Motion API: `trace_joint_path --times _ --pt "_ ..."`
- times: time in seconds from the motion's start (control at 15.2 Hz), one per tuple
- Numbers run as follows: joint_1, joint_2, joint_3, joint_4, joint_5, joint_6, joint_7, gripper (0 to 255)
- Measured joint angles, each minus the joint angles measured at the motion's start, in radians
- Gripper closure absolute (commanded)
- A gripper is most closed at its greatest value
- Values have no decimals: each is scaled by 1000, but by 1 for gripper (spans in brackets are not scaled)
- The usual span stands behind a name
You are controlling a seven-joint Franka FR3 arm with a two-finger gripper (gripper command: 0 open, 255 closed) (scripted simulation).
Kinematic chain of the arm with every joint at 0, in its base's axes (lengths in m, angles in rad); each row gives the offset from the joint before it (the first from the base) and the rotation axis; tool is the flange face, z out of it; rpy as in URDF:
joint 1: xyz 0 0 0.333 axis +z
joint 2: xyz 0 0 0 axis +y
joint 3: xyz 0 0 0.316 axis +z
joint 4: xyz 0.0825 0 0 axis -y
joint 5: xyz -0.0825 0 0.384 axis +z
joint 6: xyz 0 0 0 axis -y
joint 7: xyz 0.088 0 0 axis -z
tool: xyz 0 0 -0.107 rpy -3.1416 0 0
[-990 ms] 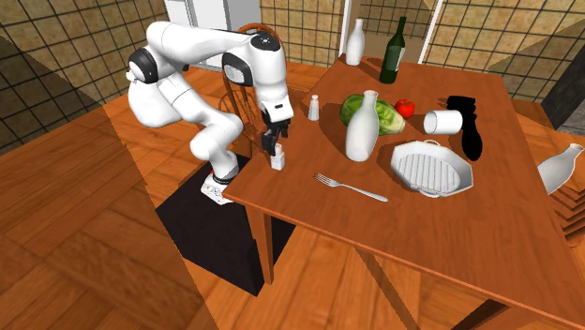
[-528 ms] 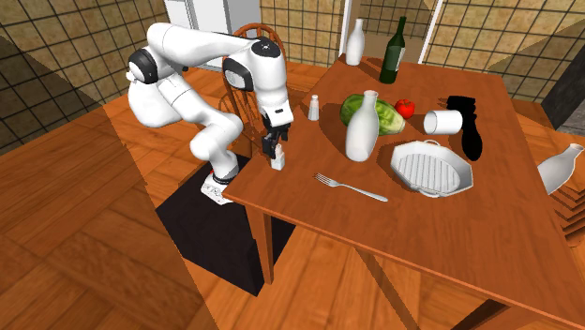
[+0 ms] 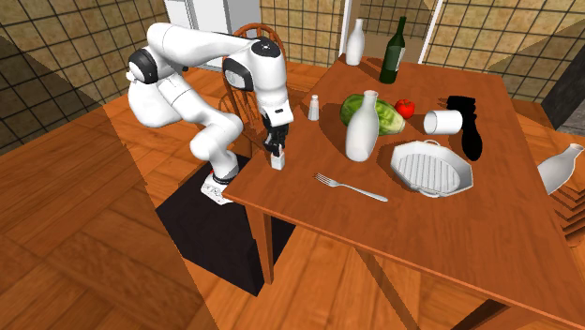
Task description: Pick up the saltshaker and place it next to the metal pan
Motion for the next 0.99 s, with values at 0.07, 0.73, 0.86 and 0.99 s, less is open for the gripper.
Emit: trace_joint_path --times 0.07,0.73,0.86,0.99 --pt "0 0 0 0 0 0 0 255" --pt "5 20 5 95 5 -74 8 255" --pt "5 25 4 122 5 -97 8 255" --pt "7 29 6 149 7 -120 12 255"
